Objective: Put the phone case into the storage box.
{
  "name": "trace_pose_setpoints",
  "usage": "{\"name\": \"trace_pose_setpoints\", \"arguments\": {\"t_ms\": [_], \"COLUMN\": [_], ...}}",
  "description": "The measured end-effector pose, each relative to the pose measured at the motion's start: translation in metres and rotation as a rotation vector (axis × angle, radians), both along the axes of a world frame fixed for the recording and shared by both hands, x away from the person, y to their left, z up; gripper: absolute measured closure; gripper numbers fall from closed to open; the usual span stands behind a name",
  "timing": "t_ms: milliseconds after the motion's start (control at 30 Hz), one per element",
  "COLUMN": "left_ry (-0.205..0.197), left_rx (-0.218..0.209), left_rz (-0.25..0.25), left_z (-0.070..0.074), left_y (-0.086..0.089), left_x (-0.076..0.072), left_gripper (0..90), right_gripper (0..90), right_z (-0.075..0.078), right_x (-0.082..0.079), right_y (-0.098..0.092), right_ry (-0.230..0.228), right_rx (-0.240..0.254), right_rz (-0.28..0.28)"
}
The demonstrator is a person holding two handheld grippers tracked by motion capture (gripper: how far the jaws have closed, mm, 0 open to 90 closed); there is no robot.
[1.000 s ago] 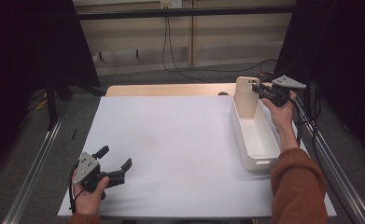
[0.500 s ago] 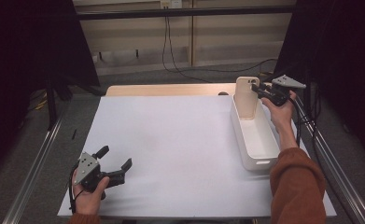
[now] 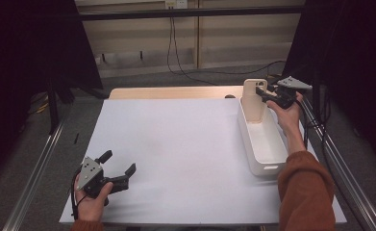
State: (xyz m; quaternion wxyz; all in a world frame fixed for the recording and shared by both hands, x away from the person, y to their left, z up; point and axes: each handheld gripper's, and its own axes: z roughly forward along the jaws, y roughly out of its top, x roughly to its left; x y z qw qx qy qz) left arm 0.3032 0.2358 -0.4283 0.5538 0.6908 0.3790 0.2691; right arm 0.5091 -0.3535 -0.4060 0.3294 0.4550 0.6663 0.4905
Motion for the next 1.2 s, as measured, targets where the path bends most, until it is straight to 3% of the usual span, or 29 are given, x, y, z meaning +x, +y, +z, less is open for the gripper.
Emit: {"name": "trace_pose_setpoints", "arguments": {"t_ms": [267,400,567,867,1200], "left_ry": [-0.002,-0.001,-0.001,0.001,0.002], "left_rx": [-0.003,0.002,0.003,-0.001,-0.014], "left_rz": [0.001,0.000,-0.001,0.002,-0.004], "left_z": [0.0001,0.0002,0.0002,0.0002,-0.0007], "left_y": [-0.0002,0.0001,0.0000,-0.0005,-0.0037], "left_x": [-0.0002,-0.0002,0.0001,0.0022,0.0065], "left_gripper": [3.3,3.2,3.2,3.2,3.0], "right_gripper": [38.7,25.0,14.9,3.8,0.3], "right_z": [0.0022,0.0015,0.0029,0.0042,0.0084], "right_x": [0.0032,0.0032,0.0021,-0.0005,-0.0043], "right_y": [0.0064,0.0074,0.0045,0.0062,0.0081], "right_ry": [0.004,0.011,0.009,0.009,0.001], "right_rx": [0.004,0.014,0.043,0.055,0.060], "right_rz": [0.011,0.000,-0.011,-0.011,-0.004]}}
